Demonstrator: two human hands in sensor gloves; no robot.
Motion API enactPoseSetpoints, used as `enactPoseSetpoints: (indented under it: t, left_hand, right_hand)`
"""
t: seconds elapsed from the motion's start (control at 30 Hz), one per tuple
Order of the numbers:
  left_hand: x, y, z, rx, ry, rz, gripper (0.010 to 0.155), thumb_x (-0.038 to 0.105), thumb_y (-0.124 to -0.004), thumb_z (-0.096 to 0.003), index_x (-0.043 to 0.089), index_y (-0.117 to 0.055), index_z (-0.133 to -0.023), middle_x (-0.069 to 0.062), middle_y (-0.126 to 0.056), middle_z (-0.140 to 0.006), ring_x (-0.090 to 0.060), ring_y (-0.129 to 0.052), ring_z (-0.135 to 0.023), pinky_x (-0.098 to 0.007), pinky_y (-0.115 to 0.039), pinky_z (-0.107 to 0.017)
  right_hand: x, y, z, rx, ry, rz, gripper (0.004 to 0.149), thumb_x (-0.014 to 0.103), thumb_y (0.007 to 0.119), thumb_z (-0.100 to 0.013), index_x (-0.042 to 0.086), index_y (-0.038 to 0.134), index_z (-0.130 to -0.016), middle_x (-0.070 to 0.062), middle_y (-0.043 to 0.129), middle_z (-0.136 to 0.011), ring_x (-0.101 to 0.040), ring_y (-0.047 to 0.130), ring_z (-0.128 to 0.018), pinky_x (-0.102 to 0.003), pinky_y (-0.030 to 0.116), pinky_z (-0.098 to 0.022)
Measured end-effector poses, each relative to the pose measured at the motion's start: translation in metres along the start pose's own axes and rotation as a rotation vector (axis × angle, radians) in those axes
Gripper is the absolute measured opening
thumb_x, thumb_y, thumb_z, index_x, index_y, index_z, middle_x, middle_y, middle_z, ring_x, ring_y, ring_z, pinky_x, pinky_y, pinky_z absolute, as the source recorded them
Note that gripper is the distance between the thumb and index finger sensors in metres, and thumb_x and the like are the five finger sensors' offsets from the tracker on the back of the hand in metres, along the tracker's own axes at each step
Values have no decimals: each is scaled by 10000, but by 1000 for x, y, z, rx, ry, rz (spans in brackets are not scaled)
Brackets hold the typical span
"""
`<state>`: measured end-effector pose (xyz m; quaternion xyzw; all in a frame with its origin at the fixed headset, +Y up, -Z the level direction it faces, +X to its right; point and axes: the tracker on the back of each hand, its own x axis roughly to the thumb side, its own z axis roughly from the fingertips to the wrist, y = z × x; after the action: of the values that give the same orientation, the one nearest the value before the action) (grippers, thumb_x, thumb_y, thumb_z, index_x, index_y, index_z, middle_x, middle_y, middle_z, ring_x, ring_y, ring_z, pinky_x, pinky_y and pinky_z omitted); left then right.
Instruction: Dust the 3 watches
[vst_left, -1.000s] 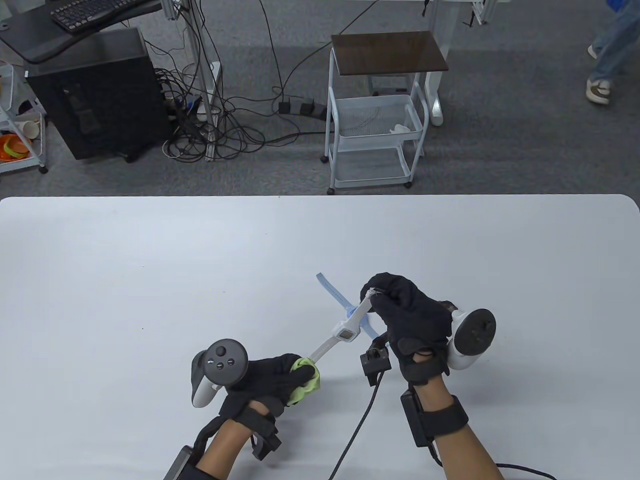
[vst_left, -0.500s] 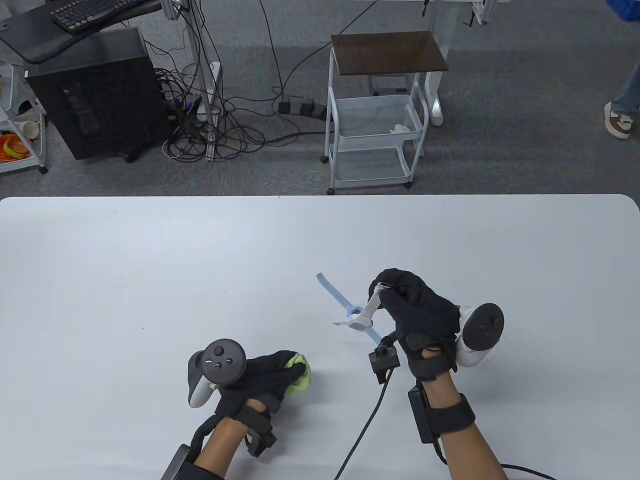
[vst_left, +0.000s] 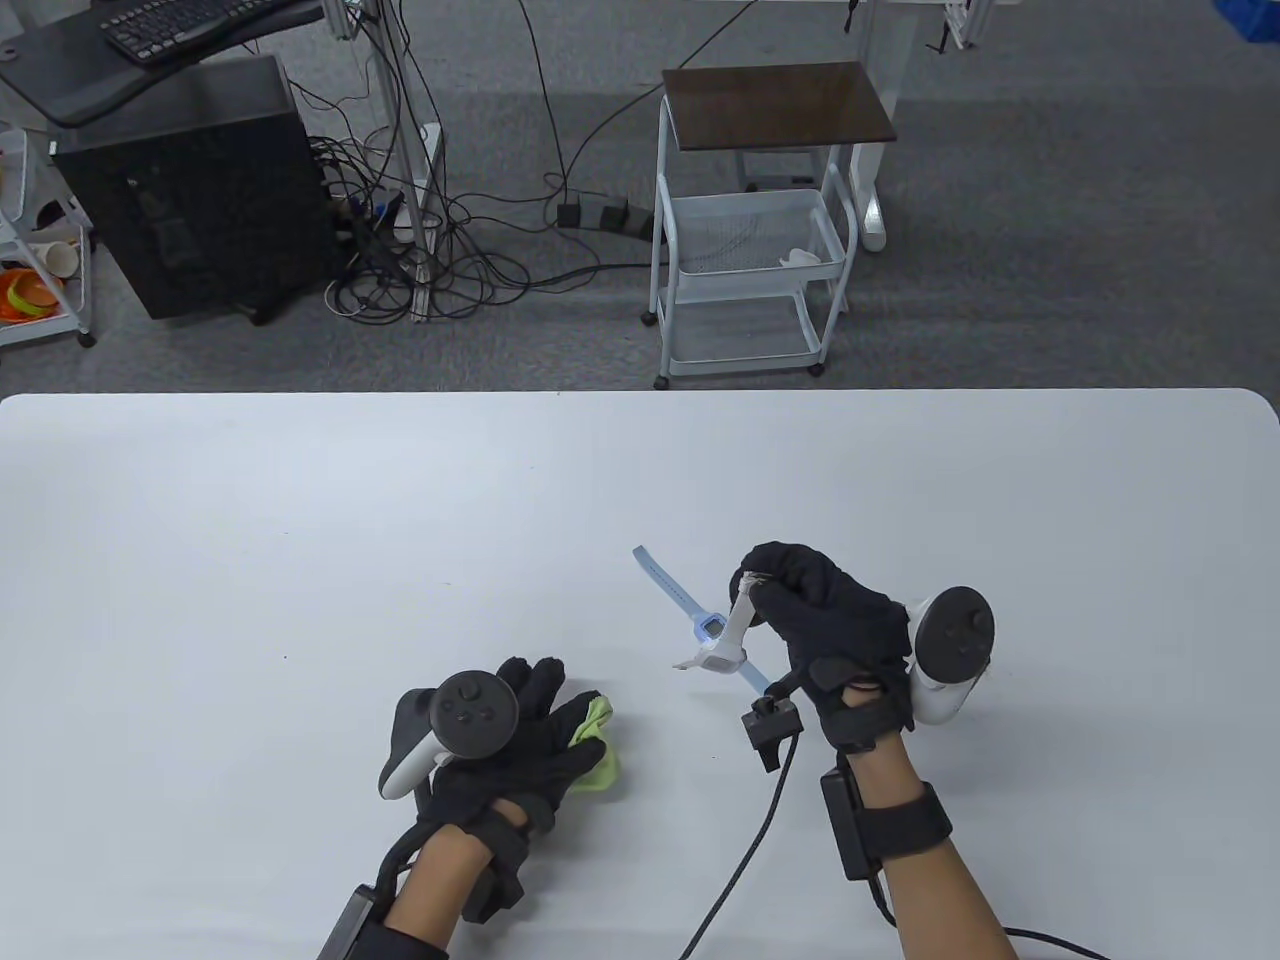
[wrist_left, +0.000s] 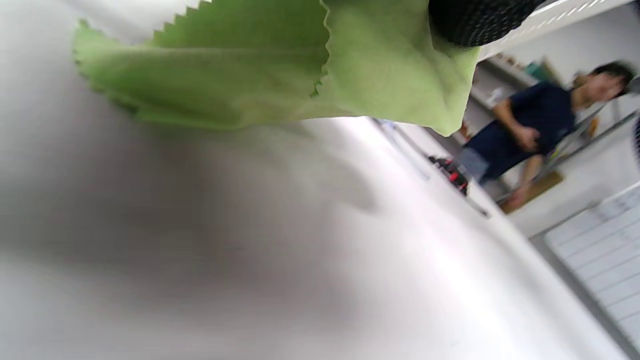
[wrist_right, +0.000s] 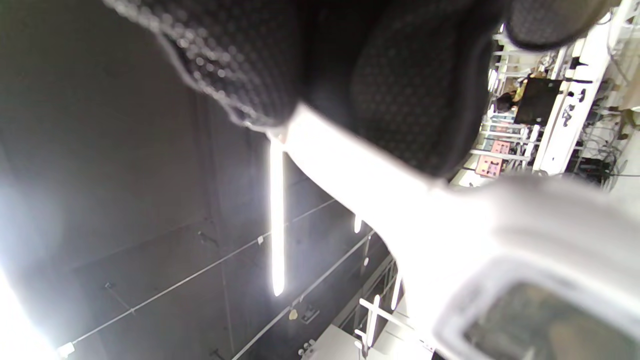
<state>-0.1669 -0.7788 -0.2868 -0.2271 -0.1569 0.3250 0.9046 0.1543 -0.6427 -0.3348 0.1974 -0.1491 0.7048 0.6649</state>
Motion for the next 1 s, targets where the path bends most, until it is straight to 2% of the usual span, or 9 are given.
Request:
enactPoseSetpoints:
  t: [0.17,0.47,0.73,1.0]
  left_hand:
    - [-10,-8,-8,-89,95,-57,657,604,-612,-559,367,-397,-1133,12,27,-1157,-361,133,-1054,-689,57,-622]
    - [-18,-13,-15,-136,169,-115,680,635,-593,-557,405,-310,-1131,34,81,-1139,-334,166,-1046,-682,64,-629]
    - [-17,-12,-15,-129,153,-122,735,674,-627,-535,400,-306,-1137,18,54,-1144,-336,138,-1062,-683,38,-651]
    - [-12,-7,-10,-87,96,-69,871,745,-643,-496,333,-233,-1145,-9,28,-1164,-353,113,-1076,-687,21,-663]
  right_hand:
    - [-1,4,0,30,5,7,417,364,854,-342,190,880,-719,-86,1049,-563,-231,1055,-348,-647,655,-506]
    - [-3,11,1,66,4,42,417,365,852,-342,188,881,-720,-88,1049,-561,-233,1053,-347,-650,652,-504]
    - [-4,12,1,73,-1,43,416,364,852,-343,189,882,-719,-88,1049,-561,-234,1053,-346,-653,649,-505]
    - [-4,15,2,89,-4,63,417,366,852,-342,187,883,-717,-88,1051,-557,-234,1053,-343,-654,649,-503]
